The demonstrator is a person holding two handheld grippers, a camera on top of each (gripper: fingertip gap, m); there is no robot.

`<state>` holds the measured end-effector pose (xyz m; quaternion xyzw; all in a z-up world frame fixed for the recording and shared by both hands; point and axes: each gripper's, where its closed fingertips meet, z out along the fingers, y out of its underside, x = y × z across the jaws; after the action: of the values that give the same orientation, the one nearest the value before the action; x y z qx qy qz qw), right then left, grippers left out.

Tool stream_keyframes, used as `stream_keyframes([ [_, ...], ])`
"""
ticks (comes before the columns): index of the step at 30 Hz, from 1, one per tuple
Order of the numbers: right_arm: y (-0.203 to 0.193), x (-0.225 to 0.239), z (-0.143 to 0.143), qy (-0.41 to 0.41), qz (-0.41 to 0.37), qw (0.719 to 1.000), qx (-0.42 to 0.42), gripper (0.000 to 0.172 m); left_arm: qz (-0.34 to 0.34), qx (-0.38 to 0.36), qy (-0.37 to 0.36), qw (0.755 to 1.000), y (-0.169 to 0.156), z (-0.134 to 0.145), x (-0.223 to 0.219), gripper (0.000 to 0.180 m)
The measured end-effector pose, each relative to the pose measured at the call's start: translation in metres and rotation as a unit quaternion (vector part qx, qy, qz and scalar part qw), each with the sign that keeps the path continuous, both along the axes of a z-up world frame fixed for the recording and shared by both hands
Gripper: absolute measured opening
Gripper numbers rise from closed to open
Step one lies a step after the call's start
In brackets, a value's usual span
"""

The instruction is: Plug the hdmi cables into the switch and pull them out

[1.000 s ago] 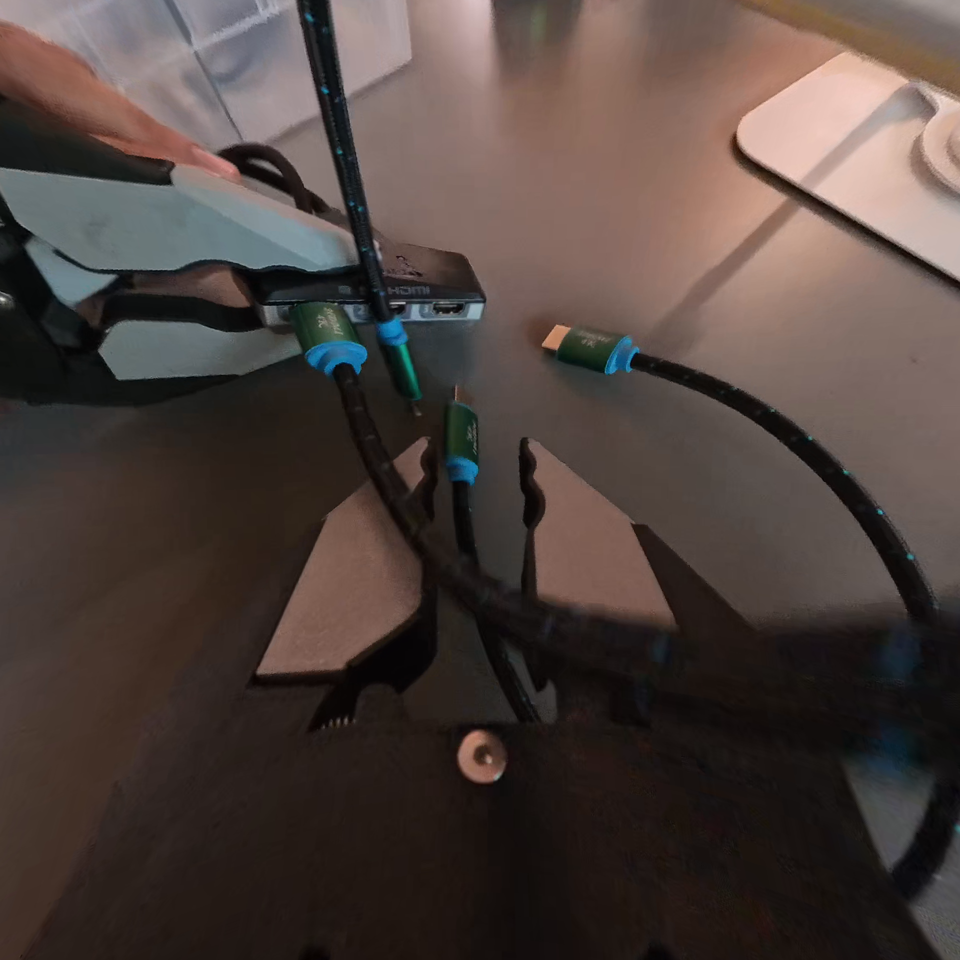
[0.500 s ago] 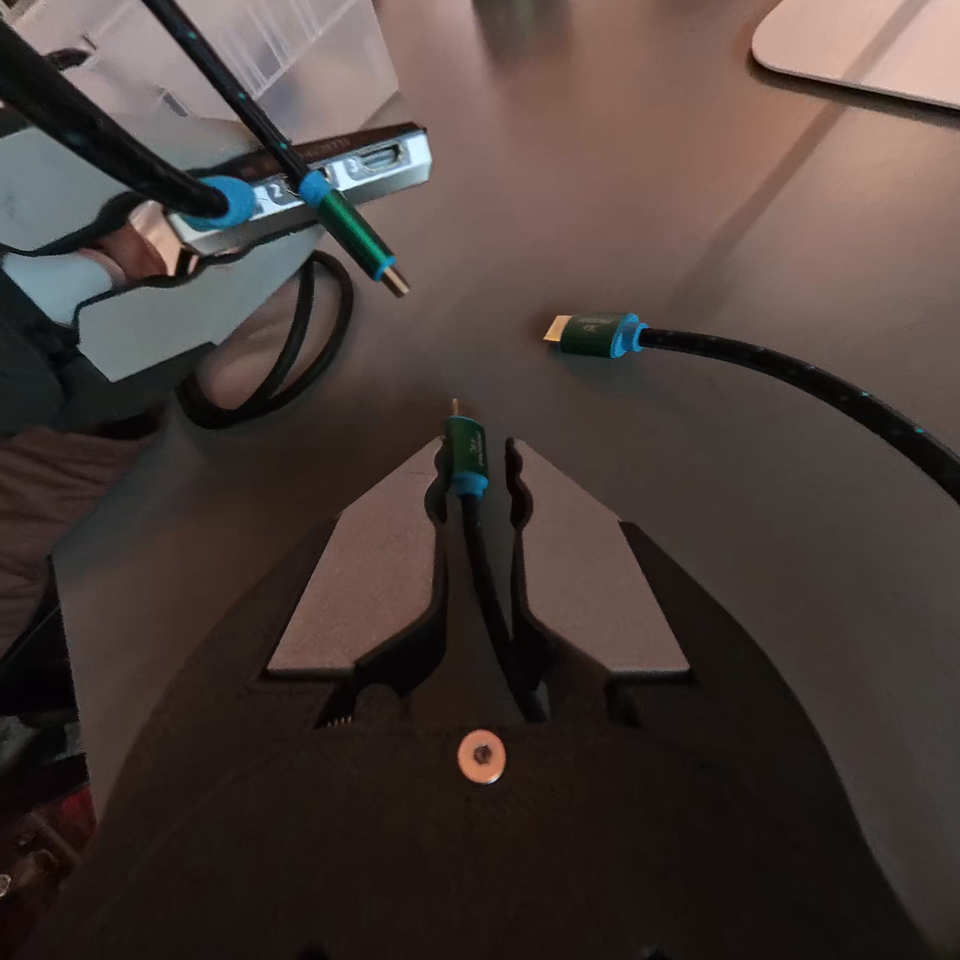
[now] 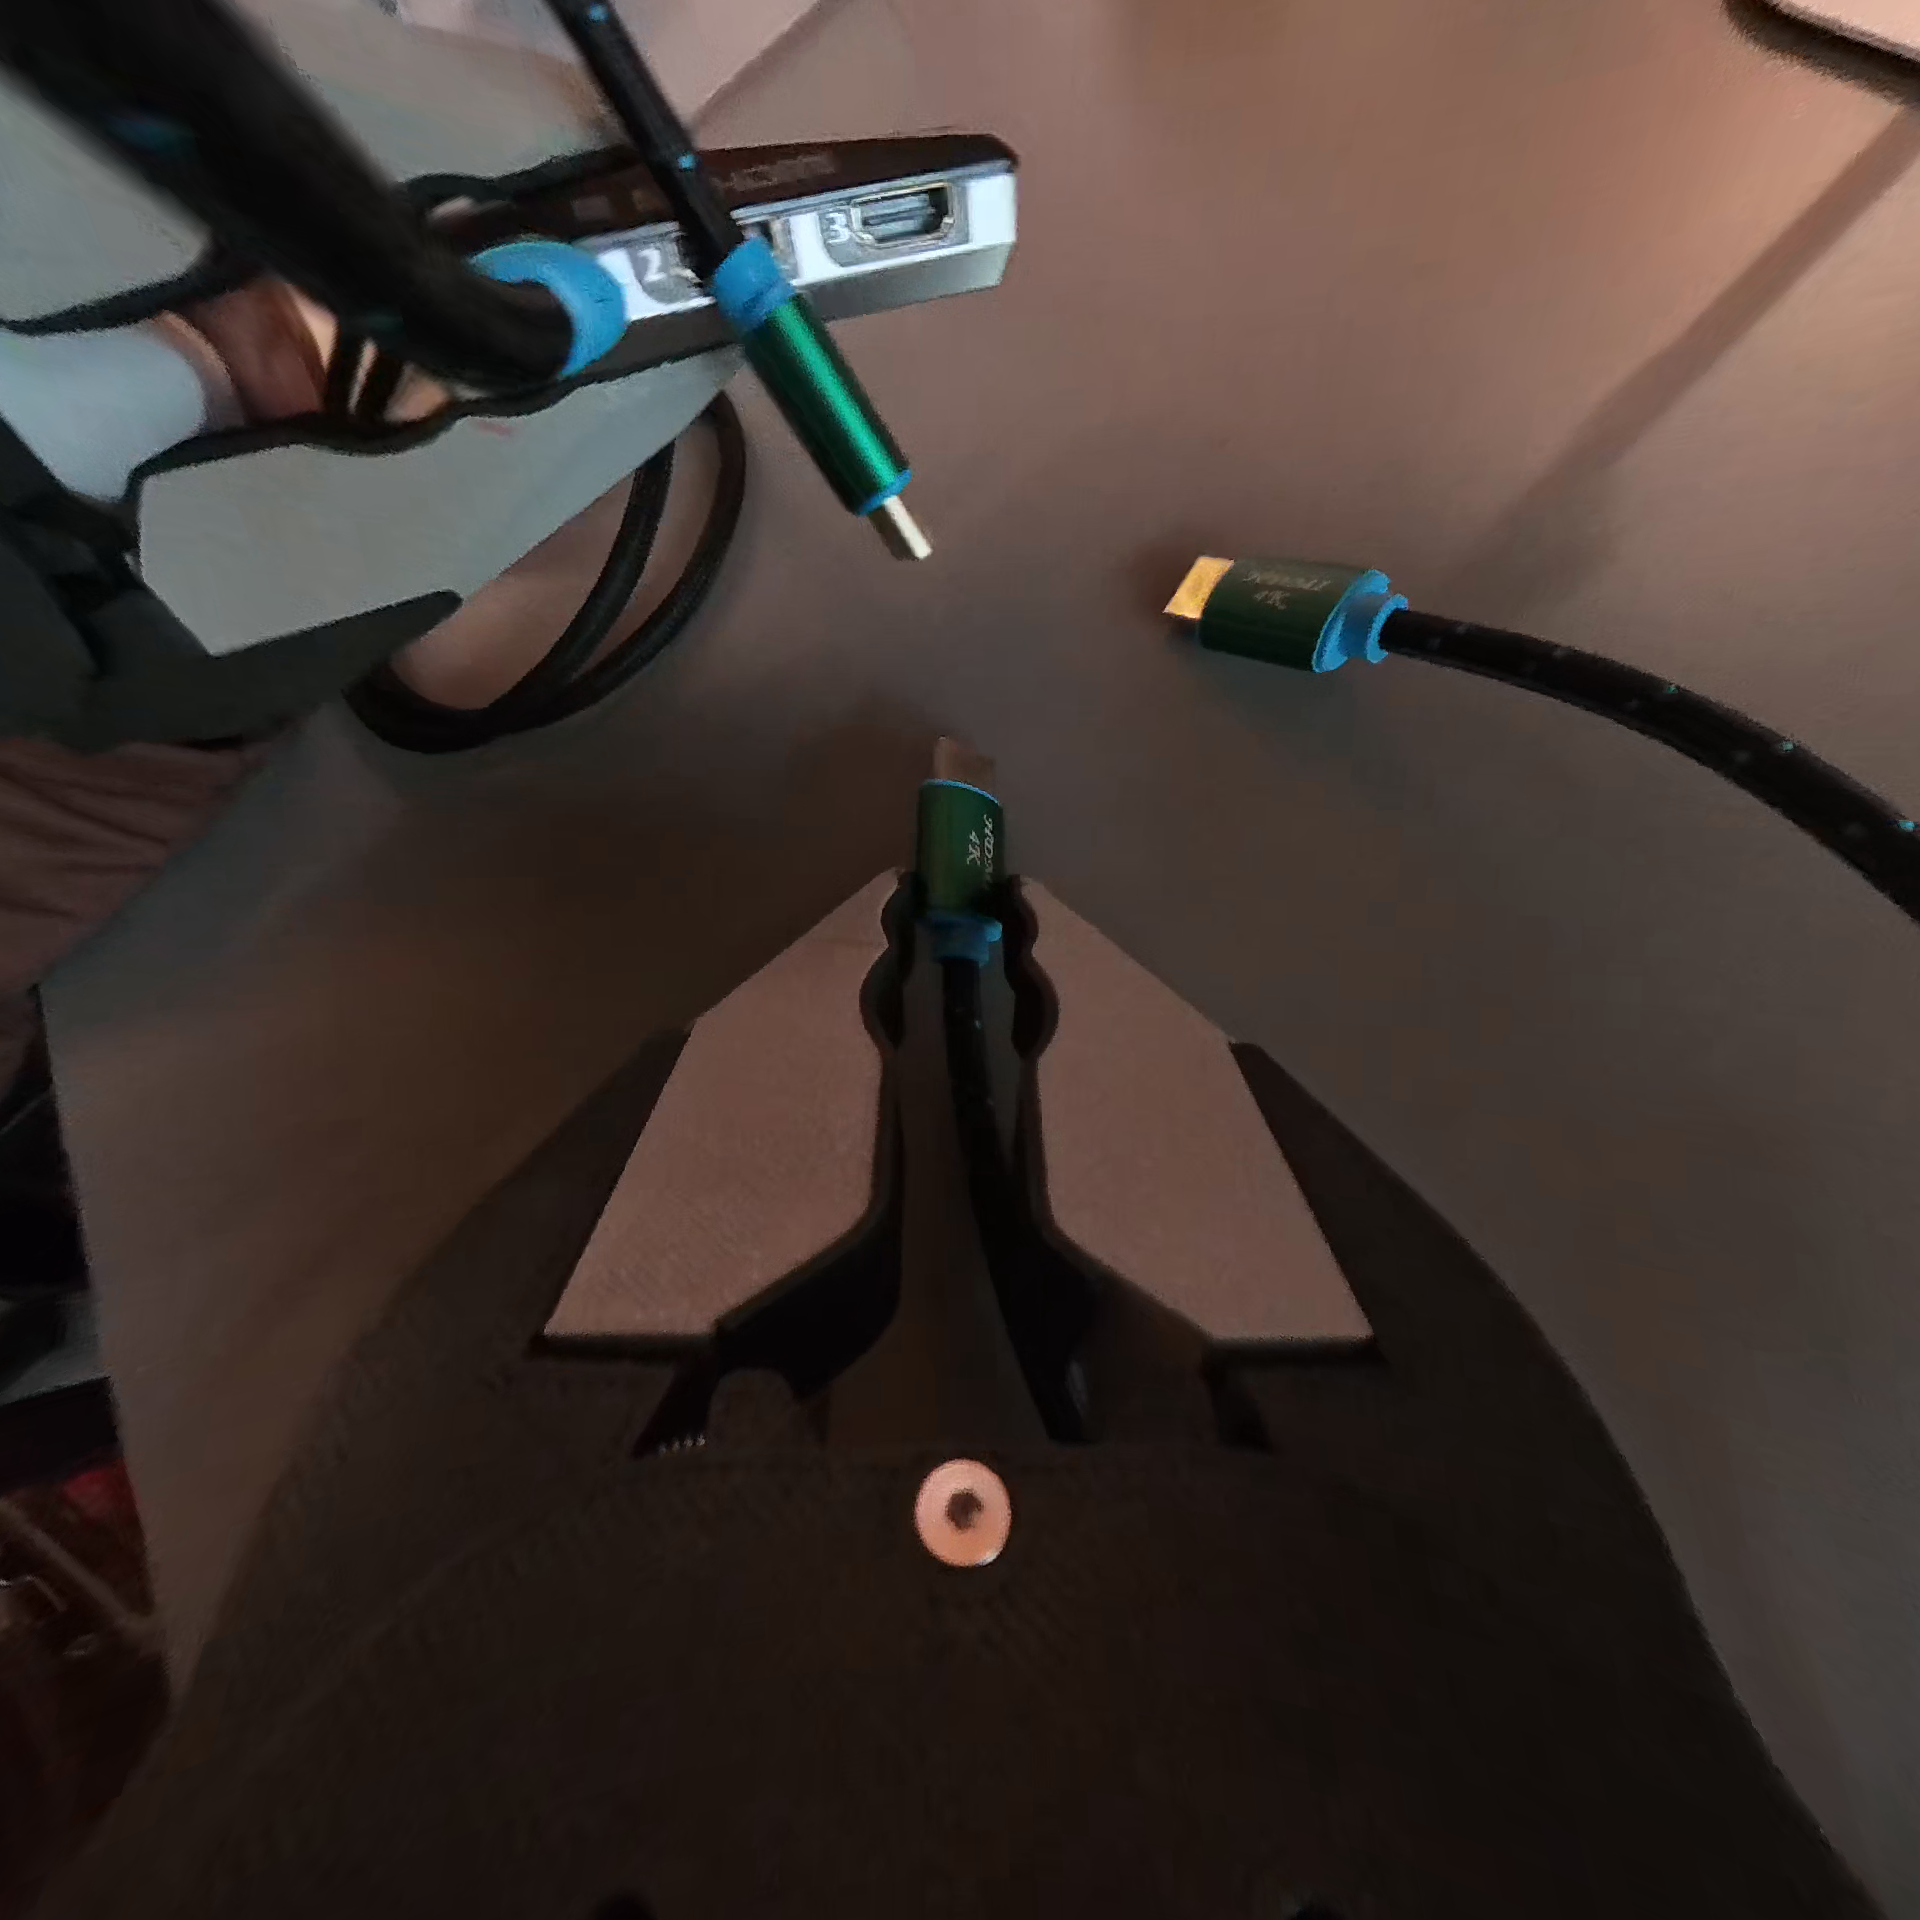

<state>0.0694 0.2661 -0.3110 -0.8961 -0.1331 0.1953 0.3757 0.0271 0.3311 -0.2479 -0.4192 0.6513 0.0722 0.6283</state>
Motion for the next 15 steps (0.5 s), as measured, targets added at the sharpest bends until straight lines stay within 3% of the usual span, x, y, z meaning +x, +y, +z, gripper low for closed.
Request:
stream_keyframes([
  [3, 0.0, 0.008, 0.0, -0.123, 0.011, 0.991, 0.043, 0.012, -0.001, 0.016, 0.018, 1.0, 0.0, -0.004, 0.0, 0.018],
  [5, 0.001, 0.02, 0.007, -0.241, 0.007, 0.967, 0.088, 0.01, 0.001, 0.038, 0.035, 0.999, 0.0, -0.006, 0.0, 0.018],
  [9, 0.002, 0.032, 0.035, -0.428, -0.008, 0.884, 0.187, 0.007, -0.006, 0.051, 0.056, 0.997, -0.003, -0.012, 0.004, 0.018],
  [15, 0.001, 0.01, 0.057, -0.565, 0.015, 0.779, 0.27, 0.007, -0.024, 0.016, 0.035, 0.999, -0.008, -0.012, 0.006, 0.018],
])
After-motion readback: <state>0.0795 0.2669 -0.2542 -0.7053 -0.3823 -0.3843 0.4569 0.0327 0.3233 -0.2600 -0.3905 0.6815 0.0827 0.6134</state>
